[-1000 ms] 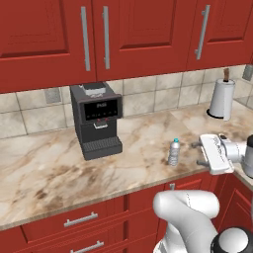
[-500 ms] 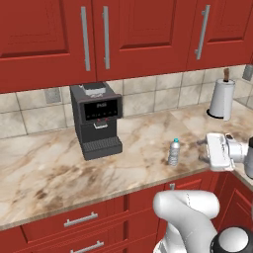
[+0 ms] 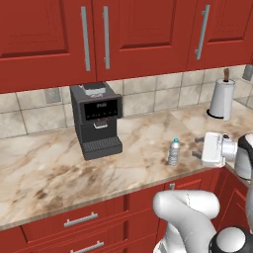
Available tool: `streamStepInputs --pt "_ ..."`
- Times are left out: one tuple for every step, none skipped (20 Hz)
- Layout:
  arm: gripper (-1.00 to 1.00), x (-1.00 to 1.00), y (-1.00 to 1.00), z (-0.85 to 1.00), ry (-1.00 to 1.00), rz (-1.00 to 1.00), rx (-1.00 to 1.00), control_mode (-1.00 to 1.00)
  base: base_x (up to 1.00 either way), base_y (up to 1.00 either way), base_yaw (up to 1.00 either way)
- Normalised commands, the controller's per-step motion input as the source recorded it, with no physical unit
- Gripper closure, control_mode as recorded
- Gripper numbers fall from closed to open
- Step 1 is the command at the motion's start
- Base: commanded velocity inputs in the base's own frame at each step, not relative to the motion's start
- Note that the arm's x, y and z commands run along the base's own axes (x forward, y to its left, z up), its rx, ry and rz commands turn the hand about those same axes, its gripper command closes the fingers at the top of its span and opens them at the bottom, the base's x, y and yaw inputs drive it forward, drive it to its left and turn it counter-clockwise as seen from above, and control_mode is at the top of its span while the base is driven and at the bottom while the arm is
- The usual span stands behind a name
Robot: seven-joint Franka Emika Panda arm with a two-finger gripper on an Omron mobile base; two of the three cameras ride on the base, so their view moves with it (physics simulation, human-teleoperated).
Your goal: Place the drinks on the dining counter in a tight cluster.
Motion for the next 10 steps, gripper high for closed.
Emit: streamStepInputs --pt "-1.0 0.29 0.0 -0.14 0.04 -0.11 0.0 -1.0 0.0 0.0 0.0" --pt "-1.0 0.31 0.0 -0.13 0.05 -0.1 0.0 -1.0 0.0 0.0 0.0" --pt "-1.0 0.33 0.0 -0.13 0.07 -0.08 0.0 -1.0 0.0 0.0 0.0" --pt "-1.0 0.31 -0.01 -0.13 0.07 -0.07 0.0 -1.0 0.0 0.0 0.0" --pt "-1.0 0.32 -0.01 -0.14 0.1 -0.05 0.0 -1.0 0.0 0.0 0.0" --pt "-1.0 0.31 0.0 -0.15 0.1 -0.05 0.0 -1.0 0.0 0.0 0.0" --pt "-1.0 0.28 -0.02 -0.16 0.1 -0.03 0.0 -1.0 0.0 0.0 0.0" --pt "-1.0 0.27 -0.03 -0.17 0.11 -0.01 0.0 -1.0 0.0 0.0 0.0" --pt "-1.0 0.27 -0.03 -0.16 0.1 0.0 0.0 -1.0 0.0 0.0 0.0" --pt "-1.0 0.27 -0.04 -0.15 0.1 0.0 0.0 -1.0 0.0 0.0 0.0"
